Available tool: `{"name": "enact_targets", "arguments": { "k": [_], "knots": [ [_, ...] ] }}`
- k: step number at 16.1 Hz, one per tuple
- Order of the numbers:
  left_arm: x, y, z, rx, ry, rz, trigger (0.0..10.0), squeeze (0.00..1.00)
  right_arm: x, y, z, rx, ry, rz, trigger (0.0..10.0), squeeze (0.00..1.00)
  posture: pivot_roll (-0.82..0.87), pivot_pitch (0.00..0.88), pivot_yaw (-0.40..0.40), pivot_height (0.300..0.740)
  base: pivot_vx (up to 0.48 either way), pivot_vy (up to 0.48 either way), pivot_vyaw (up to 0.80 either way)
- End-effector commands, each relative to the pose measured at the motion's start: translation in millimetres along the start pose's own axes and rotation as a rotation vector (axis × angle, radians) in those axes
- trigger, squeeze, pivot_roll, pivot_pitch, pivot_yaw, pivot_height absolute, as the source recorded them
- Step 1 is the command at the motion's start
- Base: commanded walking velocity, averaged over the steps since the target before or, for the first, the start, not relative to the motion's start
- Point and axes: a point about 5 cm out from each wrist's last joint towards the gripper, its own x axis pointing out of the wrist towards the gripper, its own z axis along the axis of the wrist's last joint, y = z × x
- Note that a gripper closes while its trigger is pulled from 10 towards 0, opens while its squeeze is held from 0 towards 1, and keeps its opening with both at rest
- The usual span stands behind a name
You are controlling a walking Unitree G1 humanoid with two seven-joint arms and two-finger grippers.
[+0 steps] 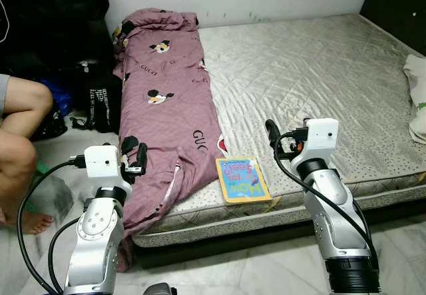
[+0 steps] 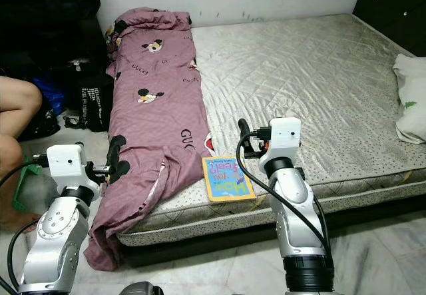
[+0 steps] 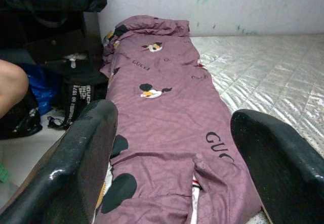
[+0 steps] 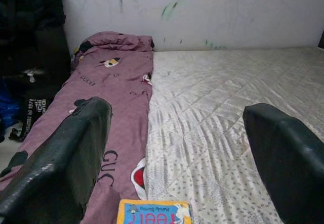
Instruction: Clean up the room
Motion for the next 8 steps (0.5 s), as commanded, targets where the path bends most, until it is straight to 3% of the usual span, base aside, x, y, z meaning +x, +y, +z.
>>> {"name": "enact_targets", "arguments": {
  "k": [1,8],
  "knots": [
    [0.8,1.5,4.5,0.004,-0.021,-0.005,10.0,0.0,1.9,0.8,4.0,0.012,-0.017,0.003,10.0,0.0,-0.12,0.0,-0.005,0.74,0.277,0.0,0.0],
    [1.2,1.1,4.5,0.005,-0.022,-0.012,10.0,0.0,1.9,1.1,4.6,0.012,-0.021,0.002,10.0,0.0,-0.12,0.0,-0.002,0.74,0.294,0.0,0.0]
  ]
}}
